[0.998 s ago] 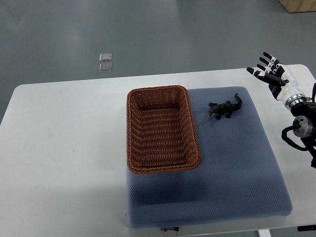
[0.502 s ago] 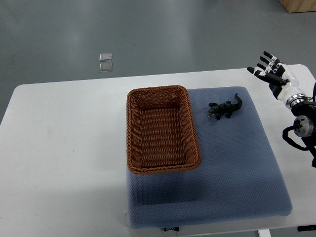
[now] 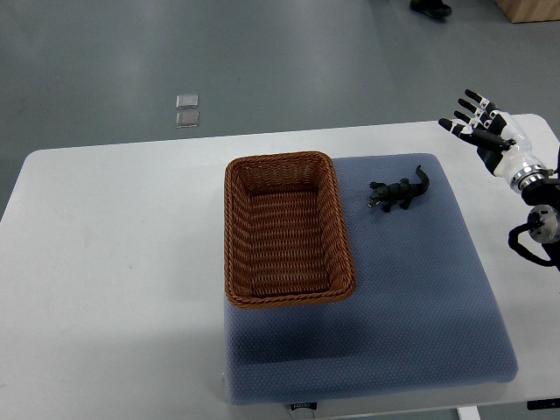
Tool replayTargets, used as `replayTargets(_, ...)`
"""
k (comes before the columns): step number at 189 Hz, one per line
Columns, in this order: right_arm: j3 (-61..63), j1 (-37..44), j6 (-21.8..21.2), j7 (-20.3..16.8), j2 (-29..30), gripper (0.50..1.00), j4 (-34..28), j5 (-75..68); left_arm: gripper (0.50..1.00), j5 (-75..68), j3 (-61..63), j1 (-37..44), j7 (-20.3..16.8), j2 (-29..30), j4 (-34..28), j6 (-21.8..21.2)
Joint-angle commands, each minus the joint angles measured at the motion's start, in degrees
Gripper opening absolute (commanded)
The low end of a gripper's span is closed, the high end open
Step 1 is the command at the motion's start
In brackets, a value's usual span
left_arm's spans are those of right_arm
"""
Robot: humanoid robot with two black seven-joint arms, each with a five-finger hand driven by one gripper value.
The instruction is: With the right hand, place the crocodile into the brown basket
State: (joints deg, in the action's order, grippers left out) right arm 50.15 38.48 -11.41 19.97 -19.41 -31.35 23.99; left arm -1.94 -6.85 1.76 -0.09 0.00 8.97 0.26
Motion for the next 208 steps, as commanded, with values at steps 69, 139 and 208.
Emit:
replayTargets(69, -0.14, 1.59, -6.08, -0.54, -2.83, 0.926, -0.64, 0.80, 1.000, 0.01, 0.00, 0.00, 0.00, 0.00, 0.00, 0.00)
replayTargets(139, -1.28, 4.05, -5.91, -0.10, -4.85, 0.926, -7.23, 30.95, 1.000, 0.01, 0.00, 0.00, 0.00, 0.00, 0.00, 0.00)
replayTargets(208, -10.24, 6.78, -4.86, -0.10, -5.29, 0.926, -14.08, 60.83, 1.000, 0.01, 0.00, 0.00, 0.00, 0.00, 0.00, 0.00)
